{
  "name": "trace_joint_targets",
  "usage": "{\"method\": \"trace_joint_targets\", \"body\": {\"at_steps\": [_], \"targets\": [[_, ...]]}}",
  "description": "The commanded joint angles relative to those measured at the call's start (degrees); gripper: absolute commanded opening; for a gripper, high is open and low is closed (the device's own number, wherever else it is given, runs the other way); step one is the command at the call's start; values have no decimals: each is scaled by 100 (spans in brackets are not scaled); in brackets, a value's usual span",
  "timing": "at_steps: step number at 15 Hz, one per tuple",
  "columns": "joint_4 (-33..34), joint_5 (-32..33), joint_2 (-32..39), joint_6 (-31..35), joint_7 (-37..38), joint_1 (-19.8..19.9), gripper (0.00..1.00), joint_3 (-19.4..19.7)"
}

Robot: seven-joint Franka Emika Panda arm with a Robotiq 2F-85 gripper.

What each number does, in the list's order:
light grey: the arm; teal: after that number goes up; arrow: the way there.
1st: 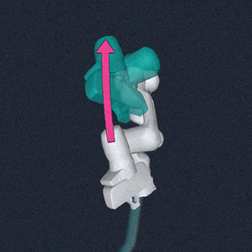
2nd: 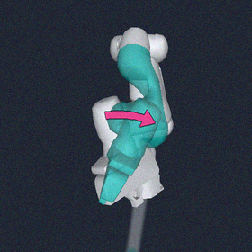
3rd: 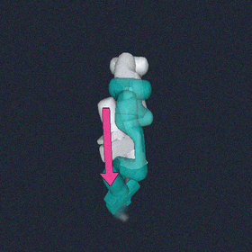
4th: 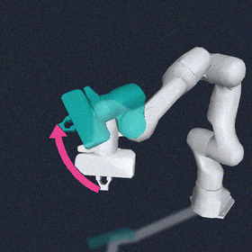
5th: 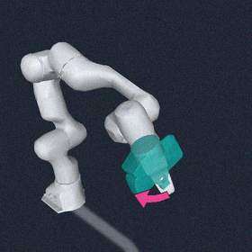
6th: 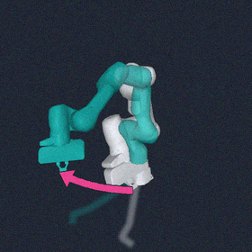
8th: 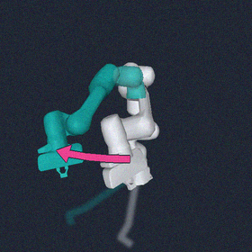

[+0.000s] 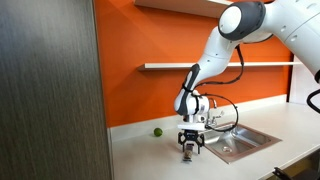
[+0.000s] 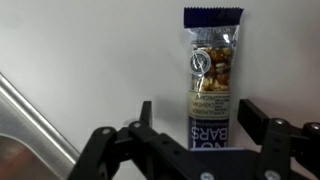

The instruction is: Put the chocolate bar inside the sink

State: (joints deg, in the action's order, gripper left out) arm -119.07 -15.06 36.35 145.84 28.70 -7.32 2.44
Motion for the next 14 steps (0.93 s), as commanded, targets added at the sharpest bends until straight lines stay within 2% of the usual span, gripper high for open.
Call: {"method": "trace_joint_targets", "body": {"at_steps": [1,7,14], "targets": [[201,-12,73,-273,65,34,58,-6],[321,-64,127,-378,-20,104,12,-57],[417,-74,166,-552,-64,167,11,-58]]}}
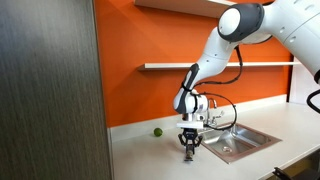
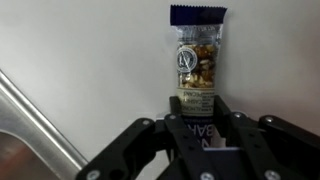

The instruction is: Put the chocolate bar inside the sink

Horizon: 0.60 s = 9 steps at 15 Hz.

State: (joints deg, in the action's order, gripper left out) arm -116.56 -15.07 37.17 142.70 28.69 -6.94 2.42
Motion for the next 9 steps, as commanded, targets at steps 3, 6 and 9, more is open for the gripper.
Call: {"method": "trace_joint_targets", "body": {"at_steps": [3,6,9], "targets": [[73,-18,-82,-261,-56,121,11,-2],[-52,27,-238,-207,-59,107,11,56],[-111,127,-355,-250,-177,115,11,109]]}}
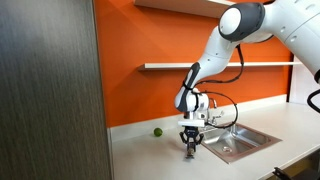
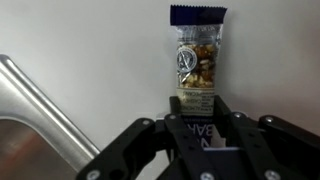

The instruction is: Put the chocolate bar inside the sink

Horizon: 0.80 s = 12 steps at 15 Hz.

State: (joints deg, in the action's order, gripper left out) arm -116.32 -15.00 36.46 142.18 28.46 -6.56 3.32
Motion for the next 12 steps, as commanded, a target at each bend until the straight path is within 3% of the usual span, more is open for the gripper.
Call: {"method": "trace_joint_targets", "body": {"at_steps": [1,12], "targets": [[-176,146,-337,-189,-289,114,11,9],[-666,966,-754,-122,-1586,472,11,184]]}}
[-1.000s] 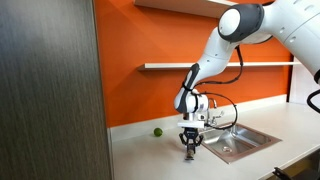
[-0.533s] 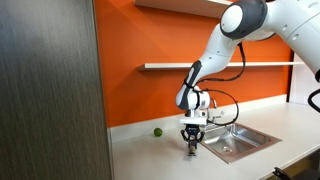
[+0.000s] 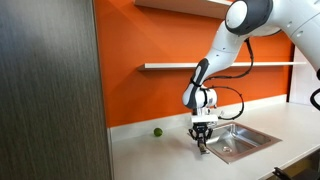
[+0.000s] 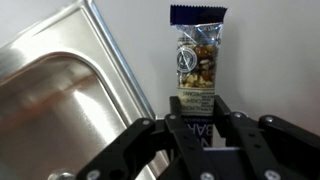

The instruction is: Put the chocolate bar inside the sink

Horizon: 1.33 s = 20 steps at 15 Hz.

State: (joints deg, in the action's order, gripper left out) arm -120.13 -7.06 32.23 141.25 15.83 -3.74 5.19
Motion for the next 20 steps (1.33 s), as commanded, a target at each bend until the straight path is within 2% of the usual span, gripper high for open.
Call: {"method": "trace_joint_targets", "body": {"at_steps": [1,14,20], "targets": [[-314,218,-349,-33,-323,209,11,40],[-780,-9,-488,491,-938,1028,11,132],[-604,-170,-292,667,-1346,1567,11,132]]}}
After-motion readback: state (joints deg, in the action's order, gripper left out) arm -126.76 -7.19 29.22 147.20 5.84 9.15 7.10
